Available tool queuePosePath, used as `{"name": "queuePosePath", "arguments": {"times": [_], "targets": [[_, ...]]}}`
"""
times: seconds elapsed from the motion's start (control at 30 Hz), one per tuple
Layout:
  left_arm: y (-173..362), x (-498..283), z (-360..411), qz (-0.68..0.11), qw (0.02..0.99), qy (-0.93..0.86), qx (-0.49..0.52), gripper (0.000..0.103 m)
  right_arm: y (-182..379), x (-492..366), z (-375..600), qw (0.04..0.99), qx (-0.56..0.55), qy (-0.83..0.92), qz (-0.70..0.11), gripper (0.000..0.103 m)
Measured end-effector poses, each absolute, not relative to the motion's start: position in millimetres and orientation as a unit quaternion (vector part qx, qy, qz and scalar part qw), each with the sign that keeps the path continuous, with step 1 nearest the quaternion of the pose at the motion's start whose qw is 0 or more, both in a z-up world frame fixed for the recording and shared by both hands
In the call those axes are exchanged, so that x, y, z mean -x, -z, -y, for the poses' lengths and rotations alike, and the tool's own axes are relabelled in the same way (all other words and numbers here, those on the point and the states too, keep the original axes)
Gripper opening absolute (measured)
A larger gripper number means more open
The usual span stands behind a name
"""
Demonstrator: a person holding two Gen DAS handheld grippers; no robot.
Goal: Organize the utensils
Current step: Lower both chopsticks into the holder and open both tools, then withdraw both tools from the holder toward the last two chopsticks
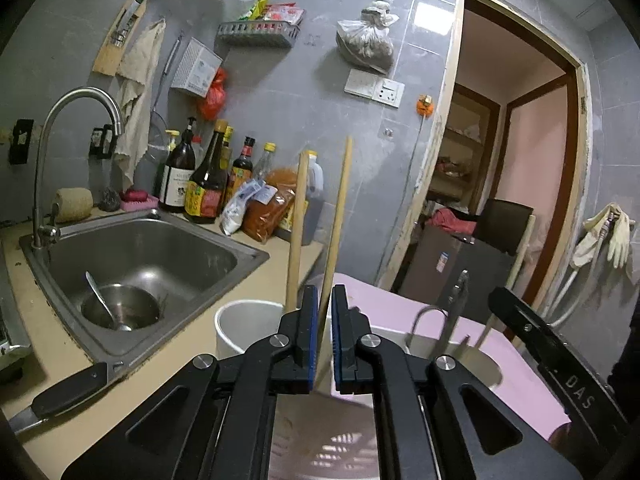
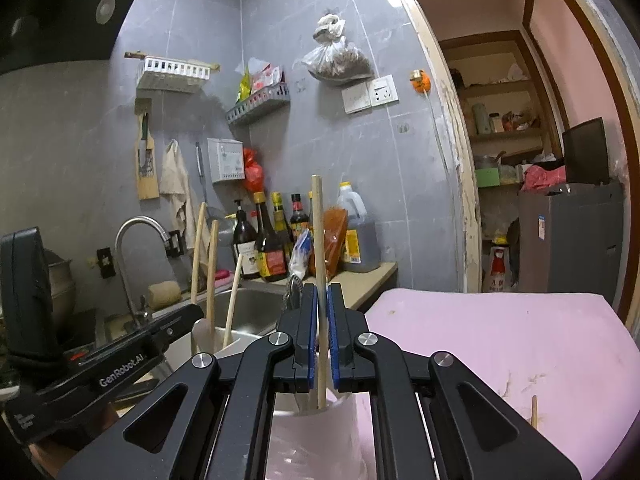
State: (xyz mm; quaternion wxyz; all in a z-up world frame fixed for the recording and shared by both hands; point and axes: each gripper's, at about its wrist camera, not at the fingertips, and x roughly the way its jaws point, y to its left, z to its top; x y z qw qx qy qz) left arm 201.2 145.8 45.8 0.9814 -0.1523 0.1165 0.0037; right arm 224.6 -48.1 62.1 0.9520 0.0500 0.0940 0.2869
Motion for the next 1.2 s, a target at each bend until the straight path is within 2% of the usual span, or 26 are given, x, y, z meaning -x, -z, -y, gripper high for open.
{"name": "queuePosePath", "arguments": {"times": [0.13,0.23,0.3,0.37,0.5,0.67,0.8,0.83,0.87,0.97,1.13,1.2], "targets": [[-49,-194,-145,-0.119,0.981,0.001,0.152,0.008,-64,-221,49,0.951,-0.049,-0.291,-0.096,0.008],[-53,-188,-145,-0.118,0.980,0.014,0.160,0.022,-65,-218,51,0.950,-0.050,-0.292,-0.095,0.010],[-57,-183,-143,-0.113,0.980,0.017,0.161,0.023,-67,-215,55,0.951,-0.053,-0.291,-0.093,0.013],[-62,-180,-139,-0.111,0.982,0.021,0.154,0.023,-70,-211,60,0.951,-0.057,-0.289,-0.089,0.023],[-71,-174,-127,-0.106,0.985,0.034,0.135,0.031,-79,-202,74,0.956,-0.054,-0.278,-0.076,0.026],[-79,-170,-116,-0.098,0.986,0.050,0.128,0.045,-88,-190,101,0.964,-0.058,-0.254,-0.057,0.046],[-86,-165,-103,-0.094,0.987,0.060,0.115,0.058,-95,-179,124,0.970,-0.051,-0.233,-0.044,0.054],[-88,-163,-98,-0.092,0.987,0.064,0.112,0.064,-97,-175,131,0.972,-0.046,-0.225,-0.041,0.060],[-89,-162,-95,-0.091,0.987,0.067,0.110,0.072,-98,-173,137,0.974,-0.045,-0.220,-0.040,0.072],[-91,-158,-83,-0.088,0.987,0.080,0.104,0.090,-101,-163,157,0.978,-0.044,-0.202,-0.034,0.081],[-90,-152,-60,-0.088,0.987,0.099,0.087,0.098,-101,-149,186,0.984,-0.038,-0.174,-0.032,0.100],[-87,-150,-51,-0.089,0.987,0.106,0.082,0.101,-100,-145,196,0.985,-0.037,-0.166,-0.033,0.103]]}}
